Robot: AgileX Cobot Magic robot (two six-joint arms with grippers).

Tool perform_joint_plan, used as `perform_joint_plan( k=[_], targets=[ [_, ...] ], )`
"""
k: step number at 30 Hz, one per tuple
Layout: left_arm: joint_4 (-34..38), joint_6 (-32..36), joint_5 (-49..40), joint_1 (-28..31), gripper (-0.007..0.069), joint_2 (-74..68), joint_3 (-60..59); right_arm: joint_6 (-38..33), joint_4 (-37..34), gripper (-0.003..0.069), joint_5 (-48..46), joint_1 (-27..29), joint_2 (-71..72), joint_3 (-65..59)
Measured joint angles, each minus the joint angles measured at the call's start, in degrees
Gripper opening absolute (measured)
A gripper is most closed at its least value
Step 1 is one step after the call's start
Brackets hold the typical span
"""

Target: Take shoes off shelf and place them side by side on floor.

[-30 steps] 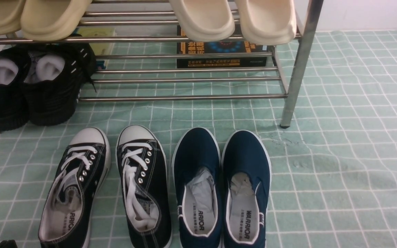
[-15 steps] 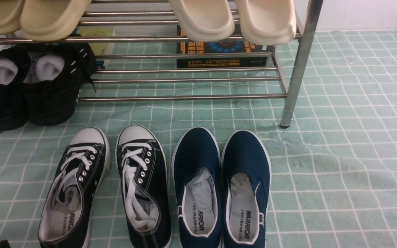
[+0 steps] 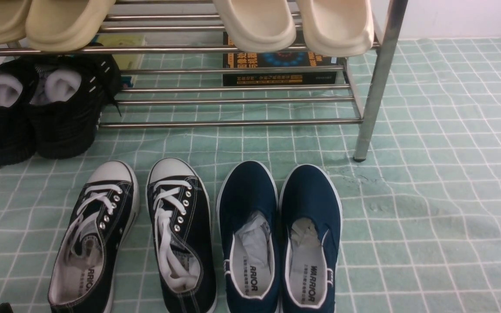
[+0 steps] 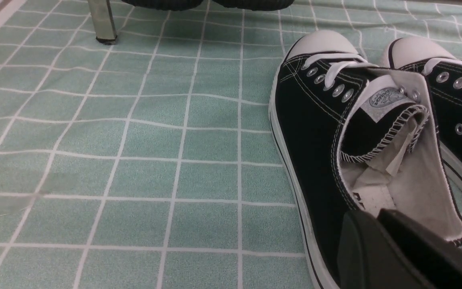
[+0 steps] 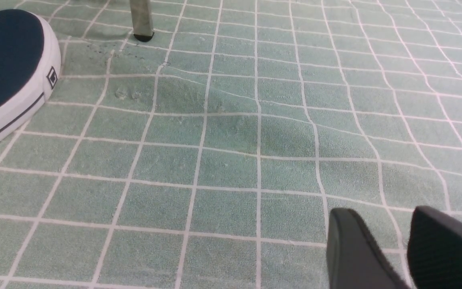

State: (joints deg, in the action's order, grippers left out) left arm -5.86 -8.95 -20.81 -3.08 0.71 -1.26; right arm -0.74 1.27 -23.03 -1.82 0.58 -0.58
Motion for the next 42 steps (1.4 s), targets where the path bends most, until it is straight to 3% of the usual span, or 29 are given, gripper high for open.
perform_joint_plan(
  k=[42],
  targets=[
    [-0.31, 0.0, 0.0, 0.0, 0.01, 0.0, 0.0, 0.0, 0.0, 0.0237, 0.0, 0.0, 0.0, 0.0]
  ],
)
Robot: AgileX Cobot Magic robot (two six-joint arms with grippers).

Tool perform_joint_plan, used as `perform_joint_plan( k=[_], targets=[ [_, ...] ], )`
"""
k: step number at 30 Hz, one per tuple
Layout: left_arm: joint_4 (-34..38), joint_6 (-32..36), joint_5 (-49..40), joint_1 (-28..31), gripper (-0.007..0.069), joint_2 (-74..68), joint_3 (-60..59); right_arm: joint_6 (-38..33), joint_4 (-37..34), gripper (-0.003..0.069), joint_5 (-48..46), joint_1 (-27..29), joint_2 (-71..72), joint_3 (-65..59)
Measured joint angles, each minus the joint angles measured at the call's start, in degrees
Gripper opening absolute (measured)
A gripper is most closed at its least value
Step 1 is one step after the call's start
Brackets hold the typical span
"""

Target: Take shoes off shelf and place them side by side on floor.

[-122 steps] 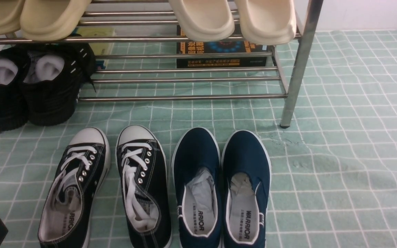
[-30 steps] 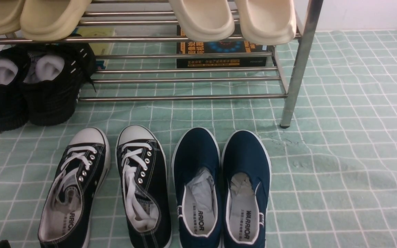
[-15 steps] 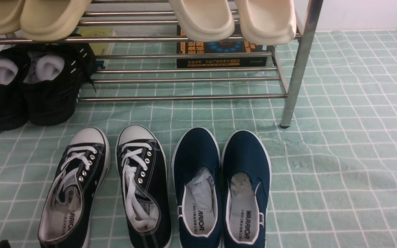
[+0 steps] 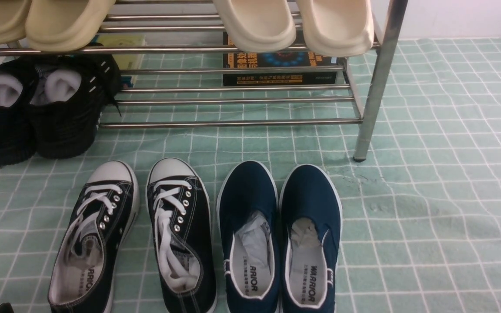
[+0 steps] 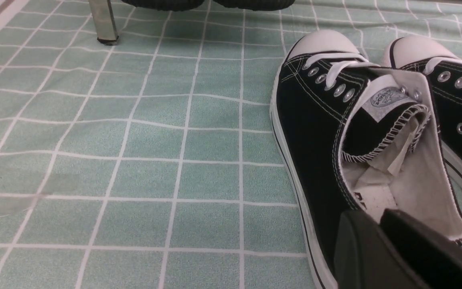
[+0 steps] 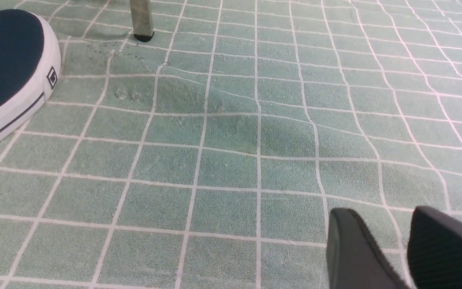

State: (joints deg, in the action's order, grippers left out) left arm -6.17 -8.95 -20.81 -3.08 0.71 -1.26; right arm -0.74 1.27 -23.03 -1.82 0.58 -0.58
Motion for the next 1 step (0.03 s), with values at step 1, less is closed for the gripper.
perform_joint_plan(
  k=[1],
  targets=[
    [-0.05, 0.0, 0.0, 0.0, 0.0101, 0.0, 0.0, 0.0, 0.0, 0.0237, 0.0, 0.0, 0.0, 0.0]
  ],
)
